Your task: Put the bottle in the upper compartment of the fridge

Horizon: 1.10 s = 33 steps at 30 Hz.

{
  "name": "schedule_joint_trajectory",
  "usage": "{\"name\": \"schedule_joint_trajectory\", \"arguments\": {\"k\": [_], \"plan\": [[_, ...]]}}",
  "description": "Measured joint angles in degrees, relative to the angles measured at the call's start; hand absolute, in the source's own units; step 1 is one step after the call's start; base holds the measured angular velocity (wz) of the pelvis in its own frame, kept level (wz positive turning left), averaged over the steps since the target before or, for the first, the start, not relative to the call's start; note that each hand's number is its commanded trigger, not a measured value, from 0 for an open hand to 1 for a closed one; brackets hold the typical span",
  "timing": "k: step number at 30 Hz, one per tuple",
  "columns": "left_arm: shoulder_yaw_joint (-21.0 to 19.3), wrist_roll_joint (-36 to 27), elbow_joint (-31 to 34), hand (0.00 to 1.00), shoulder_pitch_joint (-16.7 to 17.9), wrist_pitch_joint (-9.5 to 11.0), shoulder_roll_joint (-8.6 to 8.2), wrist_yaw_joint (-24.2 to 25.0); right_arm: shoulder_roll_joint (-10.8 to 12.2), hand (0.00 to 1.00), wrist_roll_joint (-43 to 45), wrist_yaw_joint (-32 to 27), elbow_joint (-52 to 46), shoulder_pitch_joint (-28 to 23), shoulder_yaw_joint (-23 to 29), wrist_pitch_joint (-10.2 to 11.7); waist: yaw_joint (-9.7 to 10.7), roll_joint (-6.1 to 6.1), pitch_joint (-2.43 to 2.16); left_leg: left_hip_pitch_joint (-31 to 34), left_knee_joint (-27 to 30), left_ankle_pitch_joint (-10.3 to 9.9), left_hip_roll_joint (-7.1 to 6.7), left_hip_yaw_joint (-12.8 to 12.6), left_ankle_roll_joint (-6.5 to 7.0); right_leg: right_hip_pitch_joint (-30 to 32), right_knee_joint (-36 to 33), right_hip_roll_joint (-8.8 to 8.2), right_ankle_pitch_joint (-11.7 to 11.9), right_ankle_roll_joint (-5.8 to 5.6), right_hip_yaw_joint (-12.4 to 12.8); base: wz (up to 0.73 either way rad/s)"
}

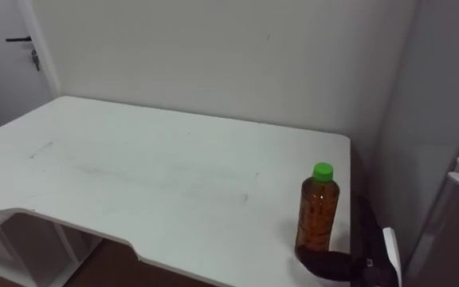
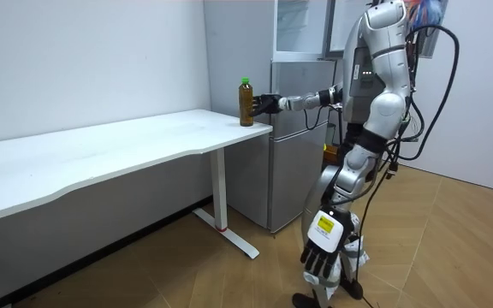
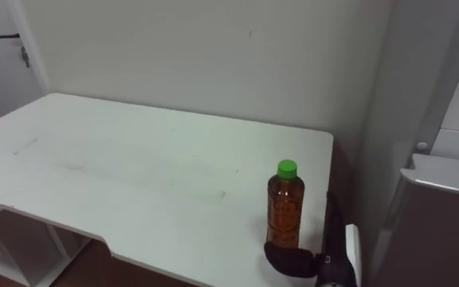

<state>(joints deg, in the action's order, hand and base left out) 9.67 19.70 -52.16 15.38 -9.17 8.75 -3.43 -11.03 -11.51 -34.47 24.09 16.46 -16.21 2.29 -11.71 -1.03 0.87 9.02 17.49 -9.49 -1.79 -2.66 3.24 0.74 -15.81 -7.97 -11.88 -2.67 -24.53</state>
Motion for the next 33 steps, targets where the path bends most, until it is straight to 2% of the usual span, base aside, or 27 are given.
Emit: {"name": "schedule_joint_trajectory", "arguments": {"k": [7, 14, 21, 25, 29, 33], "plan": [[0.5, -0.7, 0.2, 0.00, 0.2, 0.3, 0.20, -1.3, 0.0, 0.00, -3.0, -1.2, 0.1, 0.9, 0.0, 0.0, -0.1, 0.26, -0.01, 0.4, -0.2, 0.0, -0.05, -0.2, 0.01, 0.4, 0.1, -0.05, 0.0, -0.04, 0.2, -0.01], [0.8, -2.1, 0.6, 0.00, 0.8, 0.4, 0.32, -1.4, 0.0, 0.00, -4.0, -3.1, 0.2, 2.1, 0.0, 0.0, -0.5, 0.55, -0.02, 1.1, 0.2, 0.0, -0.16, 0.3, 0.01, 0.4, 0.1, -0.11, 0.0, -0.06, -0.8, 0.06], [0.8, -2.2, 0.4, 0.00, 0.9, 0.4, 0.33, -1.4, 0.0, 0.00, -4.0, -3.6, 0.3, 3.5, 0.0, -0.7, -1.5, 1.26, -0.27, 1.2, 0.4, 0.0, -0.29, 0.6, 0.05, 0.3, 0.0, -0.17, -0.1, -0.08, -1.1, 0.02], [0.7, -2.2, 0.3, 0.00, 0.9, 0.5, 0.43, -1.4, 0.0, 0.00, -3.6, -3.6, 0.3, 4.4, 0.0, -0.6, -1.5, 1.33, -0.21, 1.1, 0.6, 0.0, -0.37, 0.9, 0.07, 0.0, 0.0, -0.17, -0.1, -0.12, -1.3, 0.04], [0.8, -2.3, 0.2, 0.00, 1.5, 1.0, 0.56, -1.1, 0.1, 0.00, -1.7, -3.6, 0.2, 4.4, 0.0, -0.6, -1.9, 1.55, 0.24, 0.6, 0.4, 0.0, -0.39, 0.9, 0.08, -0.3, 0.2, -0.13, -0.2, -0.22, -0.9, 0.00], [0.8, -2.9, 0.4, 0.00, 1.7, 1.6, 0.72, -0.9, 0.1, 0.00, -1.3, -3.5, 0.2, 4.5, 0.0, -0.3, -2.1, 1.55, 0.28, 0.6, 0.3, 0.0, -0.43, 0.9, 0.08, -0.2, 0.4, -0.15, -0.3, -0.26, -0.8, 0.00]]}}
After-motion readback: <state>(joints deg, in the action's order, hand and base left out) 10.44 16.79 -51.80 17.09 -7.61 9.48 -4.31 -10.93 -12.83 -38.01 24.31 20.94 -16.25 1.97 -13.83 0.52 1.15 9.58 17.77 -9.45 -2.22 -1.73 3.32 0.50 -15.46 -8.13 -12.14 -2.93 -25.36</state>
